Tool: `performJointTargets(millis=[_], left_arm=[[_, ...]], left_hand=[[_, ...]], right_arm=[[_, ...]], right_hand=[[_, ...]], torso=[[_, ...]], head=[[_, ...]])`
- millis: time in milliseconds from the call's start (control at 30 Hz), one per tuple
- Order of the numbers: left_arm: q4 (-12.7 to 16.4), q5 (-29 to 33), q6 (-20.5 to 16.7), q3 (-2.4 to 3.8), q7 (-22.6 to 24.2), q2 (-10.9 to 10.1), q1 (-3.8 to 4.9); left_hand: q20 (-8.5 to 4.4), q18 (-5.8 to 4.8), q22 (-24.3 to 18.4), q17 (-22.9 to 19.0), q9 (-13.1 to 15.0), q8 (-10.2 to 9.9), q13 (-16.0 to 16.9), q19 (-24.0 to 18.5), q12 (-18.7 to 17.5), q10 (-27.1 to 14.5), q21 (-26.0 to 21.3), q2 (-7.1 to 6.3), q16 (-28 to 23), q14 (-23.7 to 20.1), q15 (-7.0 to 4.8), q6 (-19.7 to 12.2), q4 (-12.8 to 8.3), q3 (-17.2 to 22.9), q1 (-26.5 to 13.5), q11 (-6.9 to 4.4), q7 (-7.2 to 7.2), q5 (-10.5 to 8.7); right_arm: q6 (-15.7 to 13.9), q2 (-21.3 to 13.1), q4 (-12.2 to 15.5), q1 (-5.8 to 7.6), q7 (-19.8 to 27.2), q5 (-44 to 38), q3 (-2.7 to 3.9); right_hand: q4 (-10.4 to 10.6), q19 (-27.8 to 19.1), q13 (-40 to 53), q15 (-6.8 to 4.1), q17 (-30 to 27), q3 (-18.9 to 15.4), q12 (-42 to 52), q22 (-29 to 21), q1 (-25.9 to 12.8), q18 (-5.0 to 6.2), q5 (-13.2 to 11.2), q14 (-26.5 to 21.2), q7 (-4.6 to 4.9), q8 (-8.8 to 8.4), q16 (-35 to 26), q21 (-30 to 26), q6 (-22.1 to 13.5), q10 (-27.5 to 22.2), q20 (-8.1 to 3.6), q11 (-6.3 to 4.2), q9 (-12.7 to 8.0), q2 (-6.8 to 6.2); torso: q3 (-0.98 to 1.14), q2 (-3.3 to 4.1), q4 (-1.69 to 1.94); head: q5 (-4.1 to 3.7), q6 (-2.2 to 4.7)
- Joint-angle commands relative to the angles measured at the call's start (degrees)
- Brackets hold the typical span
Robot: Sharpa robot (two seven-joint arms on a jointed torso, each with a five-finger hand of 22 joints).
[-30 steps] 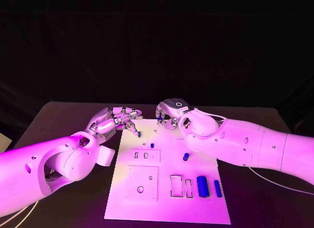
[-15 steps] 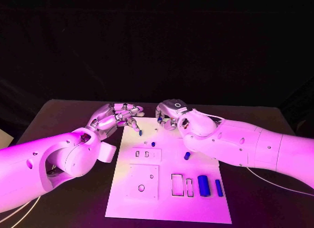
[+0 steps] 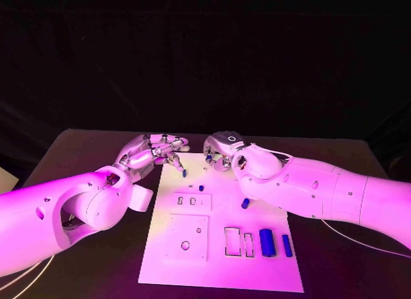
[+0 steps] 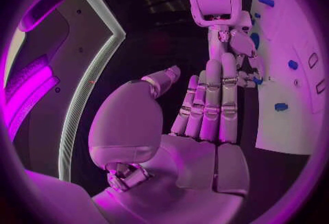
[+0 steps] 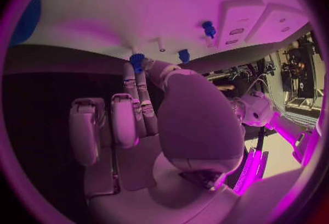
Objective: Assemble the parts on the task board
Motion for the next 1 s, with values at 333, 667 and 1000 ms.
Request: performJointTargets(millis=[333, 667, 1000], left_arm=[[0.2, 0.2, 1.2, 0.05, 0.6, 0.1, 0.16], [0.3, 0.2, 1.3, 0.05, 0.5, 0.1, 0.21], [0.2, 0.2, 1.4, 0.05, 0.5, 0.0, 0.25]], left_hand=[[-0.04, 0.19, 0.1, 0.1, 0.1, -0.3, 0.1, -0.3, -0.3, 0.0, 0.4, 0.09, 0.2, -0.3, 0.05, -0.5, -0.1, 0.3, 0.3, 0.13, 0.07, 0.11], [-0.04, 0.19, 0.1, 0.1, 0.1, -0.3, 0.1, -0.3, -0.3, 0.0, 0.4, 0.09, 0.2, -0.3, 0.05, -0.5, -0.1, 0.3, 0.3, 0.13, 0.07, 0.11], [-0.01, 0.18, 0.3, 0.1, 0.2, -0.3, 0.1, -0.6, -0.4, 0.0, 0.7, 0.09, 0.3, -0.4, 0.09, -0.5, -0.1, 0.3, 0.3, 0.18, 0.12, 0.11]], right_arm=[[1.4, 0.9, -1.3, -0.28, 0.0, -0.3, -0.11], [1.8, 1.3, -1.6, -0.29, -0.1, -0.3, -0.15], [1.9, 1.2, -1.9, -0.29, 0.0, -0.3, -0.21]], right_hand=[[-0.2, 1.2, 0.3, 0.44, -1.4, 0.4, -0.6, 7.7, -1.2, -0.36, -0.3, 2.3, 0.64, -0.95, -0.8, -1.4, -1.9, -1.5, 0.12, -0.01, 0.2, -0.78], [-0.1, 0.1, 0.0, 0.91, -2.7, 0.7, -0.7, 5.9, -1.9, 0.08, -0.5, 1.9, 1.01, -1.57, -1.7, -2.7, -2.9, -3.2, 0.48, 0.51, 0.3, -1.35], [0.1, -1.7, -0.6, 1.52, -3.9, 0.7, -0.7, 3.3, -2.6, 0.71, -0.6, 1.6, 1.57, -2.31, -2.4, -4.7, -4.2, -6.0, 0.92, 1.17, 0.4, -2.17]], torso=[[-0.03, 0.06, -0.04], [0.0, 0.04, -0.05], [0.0, 0.04, -0.22]], head=[[0.1, -0.06], [0.21, -0.17], [0.26, -0.16]])
